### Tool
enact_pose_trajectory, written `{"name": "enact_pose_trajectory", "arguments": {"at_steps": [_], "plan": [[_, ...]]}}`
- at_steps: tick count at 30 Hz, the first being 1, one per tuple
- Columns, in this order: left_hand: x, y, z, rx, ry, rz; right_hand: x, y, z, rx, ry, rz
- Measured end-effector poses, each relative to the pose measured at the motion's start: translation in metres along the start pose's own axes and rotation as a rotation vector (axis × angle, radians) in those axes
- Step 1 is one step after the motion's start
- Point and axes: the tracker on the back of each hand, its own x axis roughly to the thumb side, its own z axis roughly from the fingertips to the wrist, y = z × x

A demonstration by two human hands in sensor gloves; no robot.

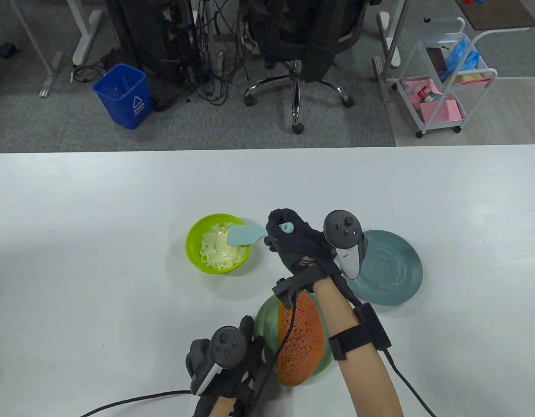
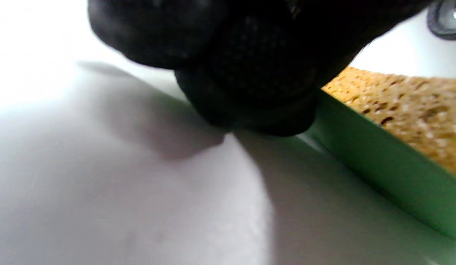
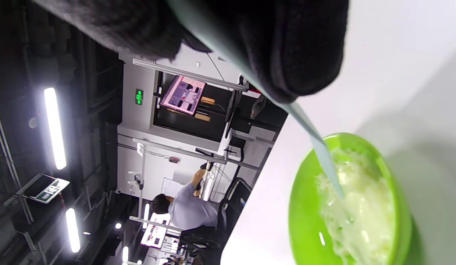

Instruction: Dip dessert spatula into salad dressing and spread onto bread slice

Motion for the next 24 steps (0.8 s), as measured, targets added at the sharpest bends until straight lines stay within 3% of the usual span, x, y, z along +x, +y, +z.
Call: {"name": "enact_pose_trajectory", "arguments": {"at_steps": [12, 24], "plan": [[0.000, 0.000, 0.000, -0.001, -0.001, 0.000, -0.013, 0.013, -0.003, 0.023, 0.020, 0.049], [-0.001, 0.000, 0.000, -0.010, -0.001, 0.009, -0.007, -0.015, 0.013, -0.018, 0.016, -0.006]]}}
